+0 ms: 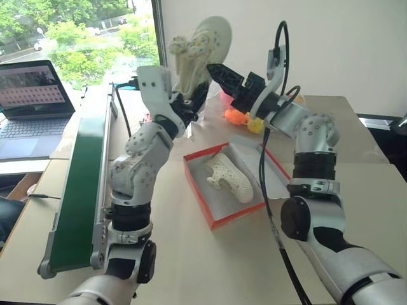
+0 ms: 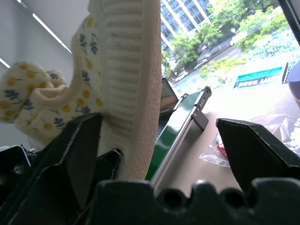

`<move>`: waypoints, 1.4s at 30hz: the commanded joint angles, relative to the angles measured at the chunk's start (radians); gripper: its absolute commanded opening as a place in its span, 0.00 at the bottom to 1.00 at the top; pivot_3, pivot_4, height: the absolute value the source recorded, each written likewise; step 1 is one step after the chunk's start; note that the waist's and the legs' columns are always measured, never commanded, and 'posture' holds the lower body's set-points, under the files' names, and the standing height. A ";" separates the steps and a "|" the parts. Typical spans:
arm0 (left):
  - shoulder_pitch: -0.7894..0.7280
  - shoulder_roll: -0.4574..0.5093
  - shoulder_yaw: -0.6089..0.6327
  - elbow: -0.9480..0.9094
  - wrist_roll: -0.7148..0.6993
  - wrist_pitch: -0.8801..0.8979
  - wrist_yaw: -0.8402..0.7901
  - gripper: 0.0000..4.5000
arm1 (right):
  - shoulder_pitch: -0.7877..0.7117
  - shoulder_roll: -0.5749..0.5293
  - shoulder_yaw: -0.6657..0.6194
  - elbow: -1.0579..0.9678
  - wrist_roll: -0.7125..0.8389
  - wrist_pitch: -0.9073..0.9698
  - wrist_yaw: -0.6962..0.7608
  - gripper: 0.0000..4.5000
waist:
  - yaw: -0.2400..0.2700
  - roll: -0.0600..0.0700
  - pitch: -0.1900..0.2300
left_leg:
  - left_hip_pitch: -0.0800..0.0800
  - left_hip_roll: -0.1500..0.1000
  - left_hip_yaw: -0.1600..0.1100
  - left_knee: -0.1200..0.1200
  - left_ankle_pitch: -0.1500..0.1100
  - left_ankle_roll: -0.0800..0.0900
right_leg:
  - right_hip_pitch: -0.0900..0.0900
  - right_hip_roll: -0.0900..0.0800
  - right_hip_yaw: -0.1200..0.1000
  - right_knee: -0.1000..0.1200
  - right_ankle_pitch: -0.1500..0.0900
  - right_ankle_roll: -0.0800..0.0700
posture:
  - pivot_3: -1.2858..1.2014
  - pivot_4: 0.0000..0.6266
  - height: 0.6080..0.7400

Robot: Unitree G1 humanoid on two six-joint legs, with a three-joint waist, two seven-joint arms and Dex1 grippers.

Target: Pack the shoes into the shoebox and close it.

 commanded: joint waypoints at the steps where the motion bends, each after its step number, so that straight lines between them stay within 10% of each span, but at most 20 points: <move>1: 0.018 -0.026 -0.023 -0.085 -0.045 0.039 0.000 0.58 | -0.043 -0.006 -0.022 -0.021 0.033 -0.014 -0.022 1.00 | -0.001 0.000 0.000 | 0.000 0.000 0.000 0.000 0.000 0.000 | 0.000 0.000 0.000 0.000 -0.001 0.002 | 0.52 0.24 1.00; 8: 0.091 -0.062 -0.056 -0.132 -0.104 0.133 -0.009 0.58 | -0.035 -0.013 -0.016 -0.031 0.032 -0.022 -0.032 1.00 | 0.004 0.000 0.000 | 0.000 -0.001 0.000 0.001 0.000 0.000 | 0.000 0.000 0.001 0.000 -0.002 0.004 | 0.52 0.24 1.00; 20: 0.082 -0.014 -0.022 -0.129 -0.124 0.172 -0.043 0.57 | -0.028 -0.020 -0.004 -0.034 0.035 -0.016 -0.029 0.23 | 0.004 0.000 0.000 | 0.000 -0.001 -0.001 0.001 0.000 0.001 | 0.001 0.000 0.001 0.000 -0.002 0.004 | 0.52 0.24 1.00; 22: 0.093 0.011 -0.011 -0.147 -0.140 0.186 -0.054 0.75 | -0.029 -0.028 0.005 -0.032 0.023 -0.025 -0.026 0.14 | 0.004 0.000 0.000 | 0.000 -0.001 -0.001 0.001 0.000 0.001 | 0.001 0.000 0.001 0.000 -0.002 0.004 | 0.52 0.24 1.00; 26: 0.111 0.074 0.024 -0.191 -0.217 0.254 -0.090 1.00 | -0.037 -0.063 0.037 -0.020 -0.028 -0.075 -0.016 0.10 | 0.005 0.000 0.000 | 0.000 -0.001 -0.001 0.001 0.000 0.001 | 0.000 0.000 0.001 0.000 -0.002 0.004 | 0.52 0.24 1.00; 42: 0.200 0.369 0.137 -0.234 -0.338 0.332 -0.198 1.00 | 0.068 -0.207 0.197 -0.147 0.092 0.302 0.267 0.10 | 0.005 0.000 0.000 | 0.001 -0.001 -0.001 0.001 0.000 0.000 | 0.002 0.000 0.001 0.000 -0.002 0.004 | 0.52 0.24 1.00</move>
